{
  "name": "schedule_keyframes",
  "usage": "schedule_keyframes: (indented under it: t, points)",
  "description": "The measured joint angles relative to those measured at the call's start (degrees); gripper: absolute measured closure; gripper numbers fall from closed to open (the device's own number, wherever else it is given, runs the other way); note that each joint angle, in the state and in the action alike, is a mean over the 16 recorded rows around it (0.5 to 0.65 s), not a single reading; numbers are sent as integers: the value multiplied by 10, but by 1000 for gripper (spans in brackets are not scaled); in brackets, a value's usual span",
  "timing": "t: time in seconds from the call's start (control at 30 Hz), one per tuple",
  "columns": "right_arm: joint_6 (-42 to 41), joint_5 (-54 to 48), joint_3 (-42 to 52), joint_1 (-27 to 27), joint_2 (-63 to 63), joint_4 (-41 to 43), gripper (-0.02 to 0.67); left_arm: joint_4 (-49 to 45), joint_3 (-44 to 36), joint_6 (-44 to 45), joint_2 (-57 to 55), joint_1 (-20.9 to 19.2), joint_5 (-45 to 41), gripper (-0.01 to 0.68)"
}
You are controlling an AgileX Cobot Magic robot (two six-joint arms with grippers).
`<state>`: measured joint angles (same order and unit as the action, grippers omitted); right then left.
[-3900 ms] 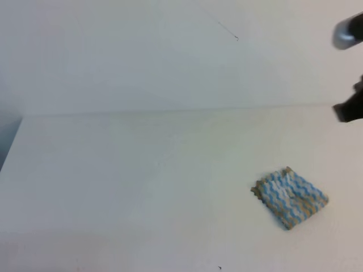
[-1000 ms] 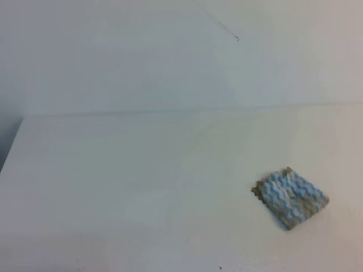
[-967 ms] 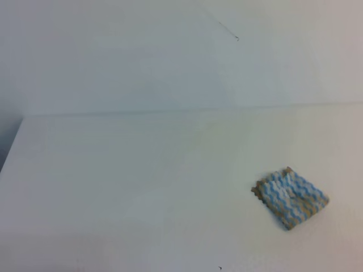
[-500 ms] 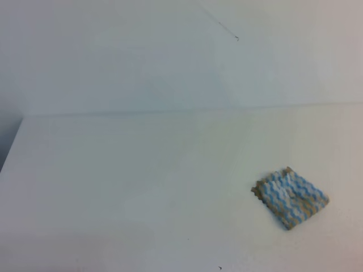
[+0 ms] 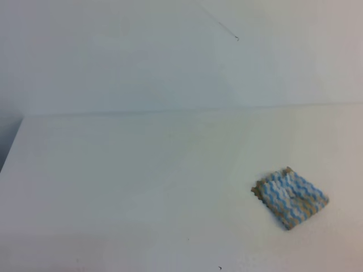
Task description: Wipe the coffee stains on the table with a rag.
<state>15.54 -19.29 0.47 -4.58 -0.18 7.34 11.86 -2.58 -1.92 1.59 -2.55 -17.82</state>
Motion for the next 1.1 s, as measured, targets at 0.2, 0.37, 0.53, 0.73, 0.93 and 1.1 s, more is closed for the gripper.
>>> schedule_keyframes:
  t: [0.2,0.37,0.53,0.73,0.93,1.1]
  points:
    - [0,17,0,0,0,25,652,0,0,0,0,0,0,672]
    - [0,17,0,0,0,32,652,0,0,0,0,0,0,672]
    - [-6,16,0,0,0,32,652,0,0,0,0,0,0,672]
    - [-53,15,0,0,0,33,652,0,0,0,0,0,0,672]
    - [-104,13,0,0,0,34,652,0,0,0,0,0,0,672]
    - [-135,12,0,0,-1,34,652,0,0,0,0,0,0,672]
